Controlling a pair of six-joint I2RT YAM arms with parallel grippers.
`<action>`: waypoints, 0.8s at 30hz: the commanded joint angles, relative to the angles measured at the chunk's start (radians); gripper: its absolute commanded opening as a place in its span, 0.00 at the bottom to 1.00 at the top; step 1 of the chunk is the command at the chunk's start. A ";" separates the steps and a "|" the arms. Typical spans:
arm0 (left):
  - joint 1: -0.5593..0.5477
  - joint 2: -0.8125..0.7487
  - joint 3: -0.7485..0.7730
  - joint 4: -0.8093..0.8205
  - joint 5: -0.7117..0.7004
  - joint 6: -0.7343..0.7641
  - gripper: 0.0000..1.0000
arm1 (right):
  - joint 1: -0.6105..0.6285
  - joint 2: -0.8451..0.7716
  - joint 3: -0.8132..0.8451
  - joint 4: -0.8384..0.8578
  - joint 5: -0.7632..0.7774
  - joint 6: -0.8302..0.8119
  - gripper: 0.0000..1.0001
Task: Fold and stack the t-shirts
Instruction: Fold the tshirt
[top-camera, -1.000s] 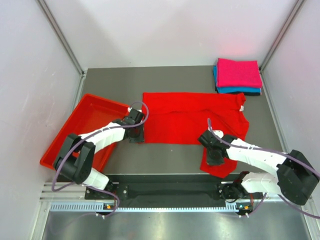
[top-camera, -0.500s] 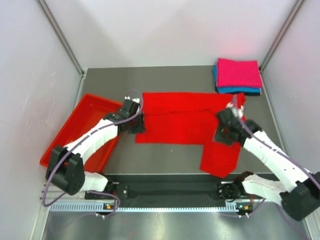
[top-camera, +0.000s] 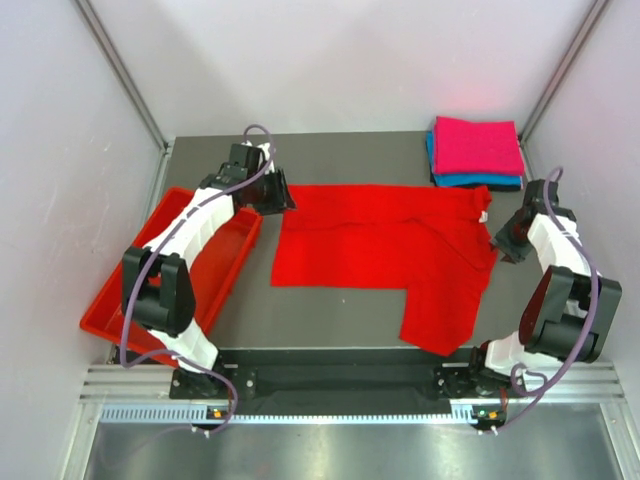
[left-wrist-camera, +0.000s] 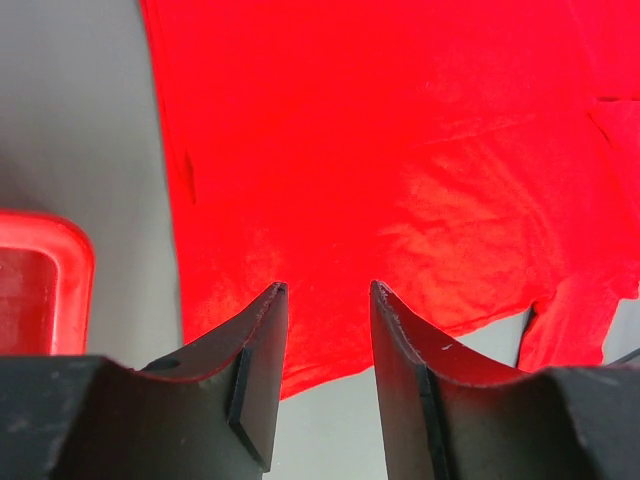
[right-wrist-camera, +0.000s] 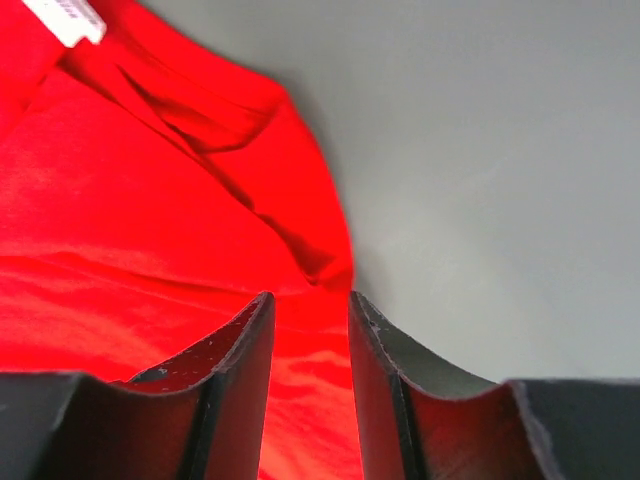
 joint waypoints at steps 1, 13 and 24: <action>0.001 0.016 0.036 0.036 0.052 0.015 0.43 | -0.006 0.008 0.005 0.093 -0.053 -0.013 0.36; 0.034 0.053 -0.016 0.098 0.070 -0.003 0.43 | -0.012 0.082 -0.092 0.209 -0.099 0.018 0.36; 0.034 0.072 -0.021 0.102 0.067 -0.009 0.41 | -0.009 0.103 -0.164 0.279 -0.142 0.026 0.30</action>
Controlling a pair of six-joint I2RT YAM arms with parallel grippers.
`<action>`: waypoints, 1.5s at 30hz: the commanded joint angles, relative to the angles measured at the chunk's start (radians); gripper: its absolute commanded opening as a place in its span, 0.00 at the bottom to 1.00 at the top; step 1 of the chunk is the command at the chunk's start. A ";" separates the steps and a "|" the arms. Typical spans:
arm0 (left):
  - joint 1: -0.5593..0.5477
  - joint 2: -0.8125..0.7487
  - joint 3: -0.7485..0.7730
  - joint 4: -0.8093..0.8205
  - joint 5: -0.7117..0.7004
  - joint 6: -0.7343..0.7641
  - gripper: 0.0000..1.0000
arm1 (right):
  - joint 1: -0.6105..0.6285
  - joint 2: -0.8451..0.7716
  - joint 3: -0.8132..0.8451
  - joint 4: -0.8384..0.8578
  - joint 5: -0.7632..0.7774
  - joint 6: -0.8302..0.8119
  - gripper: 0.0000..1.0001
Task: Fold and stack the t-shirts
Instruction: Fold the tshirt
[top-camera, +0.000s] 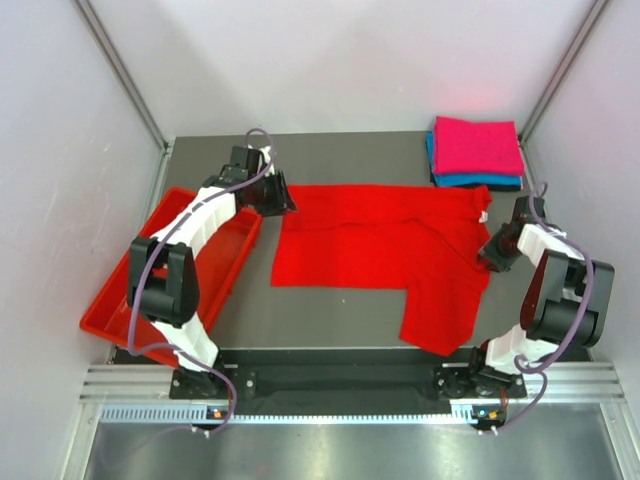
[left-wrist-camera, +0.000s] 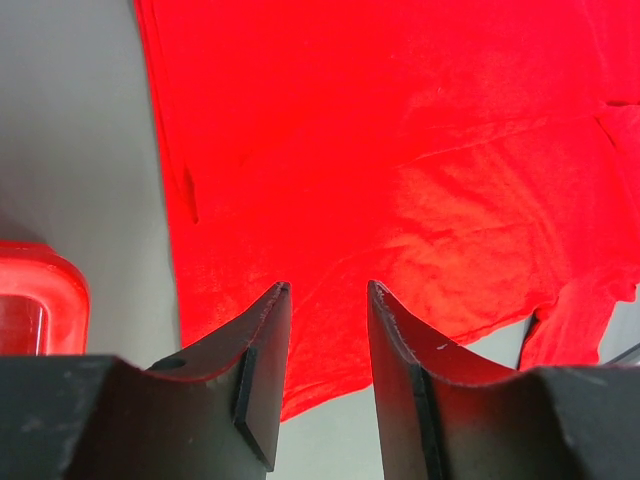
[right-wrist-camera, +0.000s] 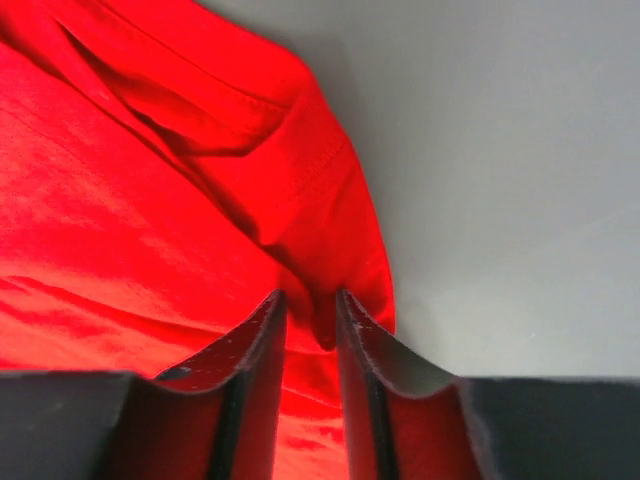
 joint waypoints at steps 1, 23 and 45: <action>0.001 0.007 -0.009 0.044 0.000 -0.006 0.41 | -0.006 0.000 -0.014 0.055 -0.026 0.010 0.26; -0.057 0.185 0.114 -0.033 -0.283 -0.067 0.34 | -0.006 -0.109 0.095 -0.024 -0.089 -0.010 0.00; -0.159 0.190 0.286 -0.352 -0.653 -0.719 0.42 | 0.002 -0.170 0.054 0.019 -0.191 -0.033 0.00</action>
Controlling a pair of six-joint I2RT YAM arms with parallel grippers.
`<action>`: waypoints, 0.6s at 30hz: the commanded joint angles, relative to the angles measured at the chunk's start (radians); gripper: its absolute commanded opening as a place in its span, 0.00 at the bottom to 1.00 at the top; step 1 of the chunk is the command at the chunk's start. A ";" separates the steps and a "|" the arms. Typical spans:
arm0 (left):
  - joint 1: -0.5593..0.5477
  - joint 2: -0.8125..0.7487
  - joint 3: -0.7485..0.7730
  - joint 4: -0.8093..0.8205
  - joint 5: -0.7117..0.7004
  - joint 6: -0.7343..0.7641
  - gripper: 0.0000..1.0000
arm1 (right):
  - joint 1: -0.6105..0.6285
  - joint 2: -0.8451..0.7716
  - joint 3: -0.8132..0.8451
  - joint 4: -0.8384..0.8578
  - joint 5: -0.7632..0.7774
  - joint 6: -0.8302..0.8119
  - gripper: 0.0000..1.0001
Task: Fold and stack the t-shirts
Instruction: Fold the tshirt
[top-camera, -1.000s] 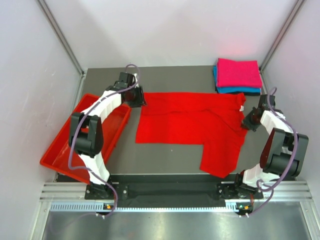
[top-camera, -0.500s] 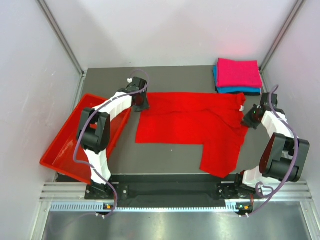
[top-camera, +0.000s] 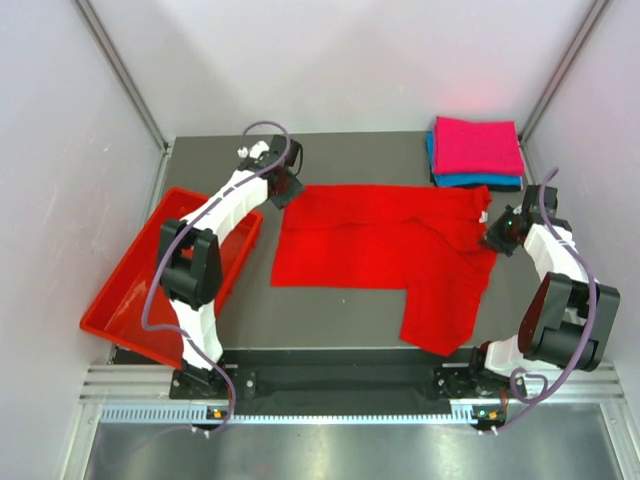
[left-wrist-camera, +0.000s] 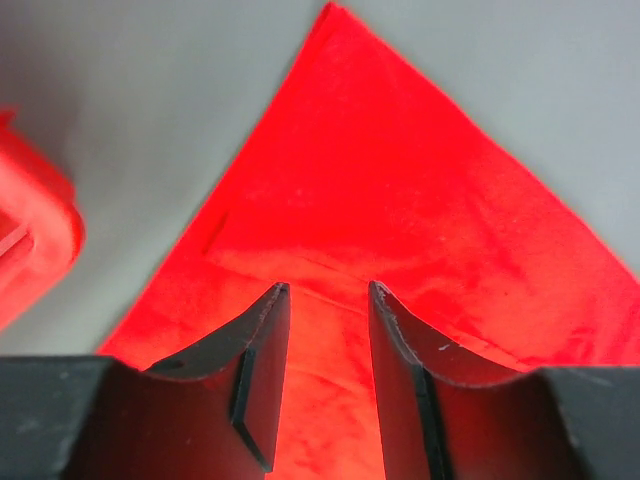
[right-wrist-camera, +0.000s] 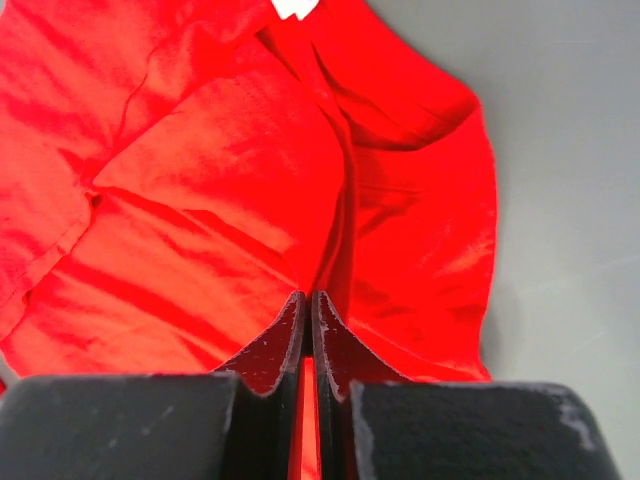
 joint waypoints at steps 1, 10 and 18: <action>-0.008 -0.020 -0.018 -0.137 -0.067 -0.216 0.42 | 0.006 -0.043 0.004 0.031 -0.037 -0.014 0.00; -0.008 0.007 -0.063 -0.118 -0.085 -0.428 0.41 | 0.011 -0.057 0.004 0.031 -0.047 -0.010 0.00; -0.008 0.069 -0.050 -0.121 -0.088 -0.509 0.40 | 0.009 -0.060 0.001 0.034 -0.051 -0.010 0.00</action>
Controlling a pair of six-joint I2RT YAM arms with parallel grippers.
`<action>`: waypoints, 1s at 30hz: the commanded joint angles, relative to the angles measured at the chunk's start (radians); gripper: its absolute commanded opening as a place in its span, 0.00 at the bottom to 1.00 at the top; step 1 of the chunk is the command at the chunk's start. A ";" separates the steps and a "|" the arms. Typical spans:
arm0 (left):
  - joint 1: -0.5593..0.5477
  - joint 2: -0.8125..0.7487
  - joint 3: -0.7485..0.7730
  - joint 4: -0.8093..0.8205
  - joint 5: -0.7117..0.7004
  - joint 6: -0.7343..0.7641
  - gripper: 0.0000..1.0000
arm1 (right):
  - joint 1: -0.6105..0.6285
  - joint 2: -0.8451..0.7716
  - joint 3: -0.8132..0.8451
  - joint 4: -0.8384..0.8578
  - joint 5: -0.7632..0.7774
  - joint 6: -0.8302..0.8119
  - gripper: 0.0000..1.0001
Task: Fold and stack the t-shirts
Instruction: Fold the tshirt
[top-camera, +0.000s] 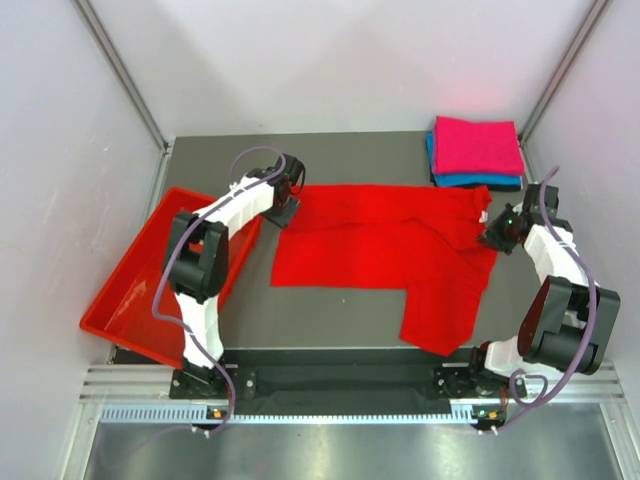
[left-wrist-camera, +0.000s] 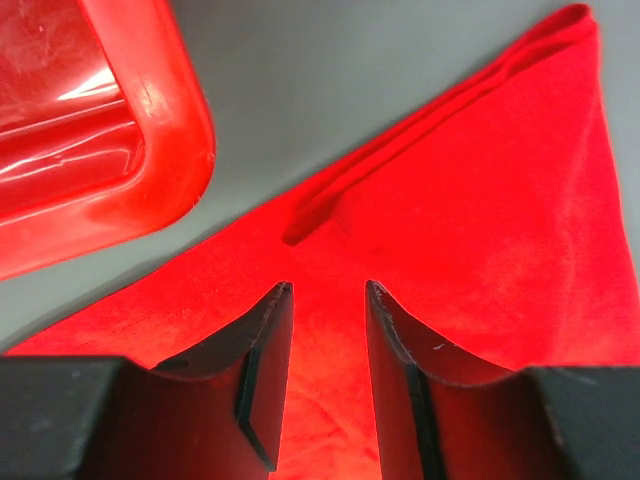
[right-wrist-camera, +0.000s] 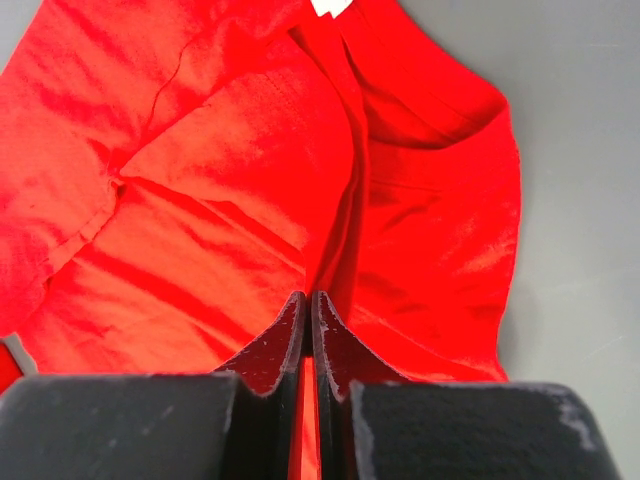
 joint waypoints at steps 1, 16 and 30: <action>0.002 0.025 0.028 -0.015 -0.017 -0.084 0.40 | 0.004 -0.042 0.003 0.029 -0.016 -0.010 0.00; 0.000 0.085 0.020 0.016 -0.045 -0.089 0.39 | 0.004 -0.030 -0.008 0.037 -0.024 -0.016 0.00; 0.002 0.097 0.018 0.087 -0.051 -0.041 0.23 | 0.004 -0.048 0.006 0.023 -0.015 -0.019 0.00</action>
